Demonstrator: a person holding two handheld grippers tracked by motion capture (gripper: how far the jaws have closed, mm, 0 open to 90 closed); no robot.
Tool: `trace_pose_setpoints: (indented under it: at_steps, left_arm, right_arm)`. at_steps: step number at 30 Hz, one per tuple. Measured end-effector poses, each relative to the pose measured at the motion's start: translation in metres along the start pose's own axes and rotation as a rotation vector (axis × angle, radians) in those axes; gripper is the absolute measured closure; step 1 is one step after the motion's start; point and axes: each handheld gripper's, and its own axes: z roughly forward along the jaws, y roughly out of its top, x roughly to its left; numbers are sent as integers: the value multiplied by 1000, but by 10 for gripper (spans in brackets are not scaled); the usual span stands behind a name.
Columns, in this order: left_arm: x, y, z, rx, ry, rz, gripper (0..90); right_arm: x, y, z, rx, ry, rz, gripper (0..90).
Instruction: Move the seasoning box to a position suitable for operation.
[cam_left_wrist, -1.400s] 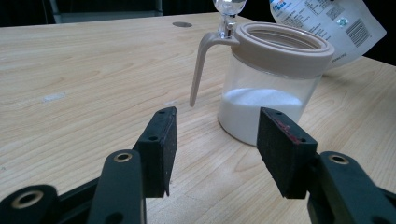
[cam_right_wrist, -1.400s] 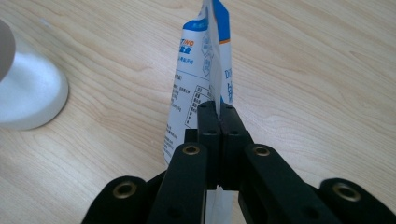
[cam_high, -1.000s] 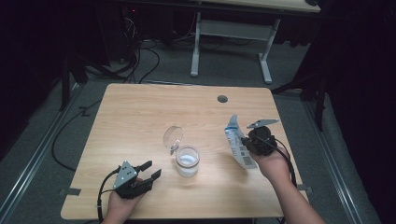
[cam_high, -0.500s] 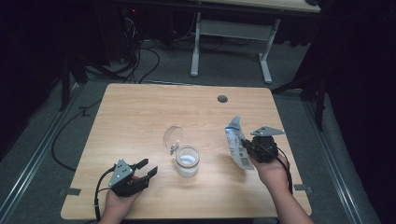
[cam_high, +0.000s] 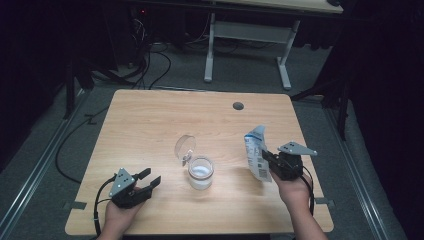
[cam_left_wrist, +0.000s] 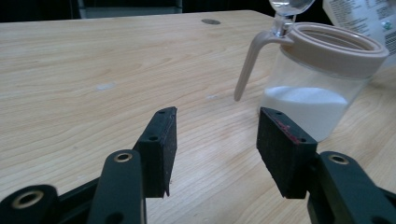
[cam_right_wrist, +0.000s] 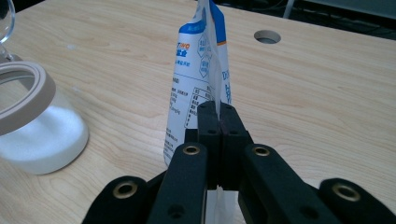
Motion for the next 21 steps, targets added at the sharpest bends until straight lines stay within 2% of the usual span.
trace_pose_setpoints:
  at_steps: [12,21]
  left_arm:
    - [9,-3,-4,28,31,0,480]
    - [10,-4,-4,34,40,2,480]
  right_arm:
    - [2,-16,-4,-94,21,32,899]
    - [-4,-29,-5,-173,28,67,900]
